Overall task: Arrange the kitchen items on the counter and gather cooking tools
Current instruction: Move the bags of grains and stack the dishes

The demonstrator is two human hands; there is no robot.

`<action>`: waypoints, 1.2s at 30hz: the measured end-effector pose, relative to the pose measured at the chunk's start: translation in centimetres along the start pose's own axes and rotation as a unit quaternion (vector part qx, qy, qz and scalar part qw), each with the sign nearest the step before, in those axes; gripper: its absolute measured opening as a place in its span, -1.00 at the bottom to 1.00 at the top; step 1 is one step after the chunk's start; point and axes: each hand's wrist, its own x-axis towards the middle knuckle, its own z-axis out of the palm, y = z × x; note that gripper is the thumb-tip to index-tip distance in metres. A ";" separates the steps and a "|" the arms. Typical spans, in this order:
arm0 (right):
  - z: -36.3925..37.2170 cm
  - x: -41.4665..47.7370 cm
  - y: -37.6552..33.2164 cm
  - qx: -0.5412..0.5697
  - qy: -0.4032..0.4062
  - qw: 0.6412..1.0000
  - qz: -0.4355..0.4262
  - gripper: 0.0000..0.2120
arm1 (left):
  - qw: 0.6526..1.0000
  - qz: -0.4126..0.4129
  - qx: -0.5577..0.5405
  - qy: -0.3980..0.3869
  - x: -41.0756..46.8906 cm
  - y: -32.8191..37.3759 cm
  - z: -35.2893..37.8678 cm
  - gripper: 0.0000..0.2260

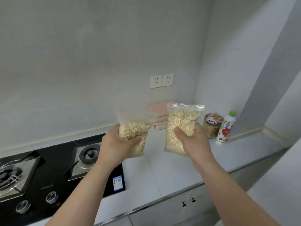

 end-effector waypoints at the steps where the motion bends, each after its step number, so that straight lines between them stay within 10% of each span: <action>1: 0.8 1.7 0.4 -0.002 0.014 1.000 0.005 -0.66 | 1.000 -0.004 -0.004 -0.008 2.0 -0.5 0.8 -0.71; 17: 6.0 20.0 3.1 0.017 0.098 0.989 0.107 -0.62 | 0.978 -0.087 -0.128 -0.141 21.8 -2.4 11.4 -0.77; 25: 7.0 27.2 5.1 0.003 0.048 0.991 0.126 -0.90 | 0.974 -0.108 -0.151 -0.131 25.1 -5.8 15.6 -0.77; 36: 8.3 39.0 9.6 -0.005 0.005 0.988 0.153 -0.77 | 0.965 -0.189 -0.167 -0.076 31.7 -7.2 20.2 -0.75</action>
